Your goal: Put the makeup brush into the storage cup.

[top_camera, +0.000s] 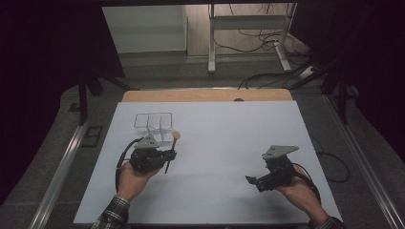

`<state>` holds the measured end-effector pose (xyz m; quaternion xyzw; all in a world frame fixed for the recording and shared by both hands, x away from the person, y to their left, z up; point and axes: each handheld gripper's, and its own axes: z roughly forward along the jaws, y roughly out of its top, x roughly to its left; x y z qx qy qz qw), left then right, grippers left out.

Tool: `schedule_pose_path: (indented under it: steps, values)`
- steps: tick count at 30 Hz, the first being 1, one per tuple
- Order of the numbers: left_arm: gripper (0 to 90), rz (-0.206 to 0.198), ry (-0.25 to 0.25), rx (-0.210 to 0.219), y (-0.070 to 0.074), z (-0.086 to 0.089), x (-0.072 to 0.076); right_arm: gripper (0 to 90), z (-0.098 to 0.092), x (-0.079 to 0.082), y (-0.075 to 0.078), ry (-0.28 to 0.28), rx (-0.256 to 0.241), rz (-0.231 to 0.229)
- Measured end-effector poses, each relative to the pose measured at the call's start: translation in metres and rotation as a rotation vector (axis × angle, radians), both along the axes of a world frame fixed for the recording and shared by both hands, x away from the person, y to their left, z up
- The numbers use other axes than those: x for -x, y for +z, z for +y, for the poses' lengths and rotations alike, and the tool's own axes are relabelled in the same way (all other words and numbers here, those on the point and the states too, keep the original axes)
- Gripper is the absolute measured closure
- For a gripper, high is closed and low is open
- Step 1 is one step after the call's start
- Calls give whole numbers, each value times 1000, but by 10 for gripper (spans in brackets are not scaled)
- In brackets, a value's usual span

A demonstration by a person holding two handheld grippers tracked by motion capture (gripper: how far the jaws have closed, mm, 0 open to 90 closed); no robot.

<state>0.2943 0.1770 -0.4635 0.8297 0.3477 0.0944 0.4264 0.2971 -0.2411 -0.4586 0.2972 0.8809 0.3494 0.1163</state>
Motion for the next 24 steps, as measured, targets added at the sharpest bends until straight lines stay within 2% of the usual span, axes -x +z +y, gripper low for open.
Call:
schedule_pose_path:
  steps: [12,24]
  values:
    - [825,-8,41,4,1,12,-3,0,-13,7,0,-31,5,-6]
    - [826,-11,100,31,2,23,-6,0,-25,14,0,-54,11,-2]
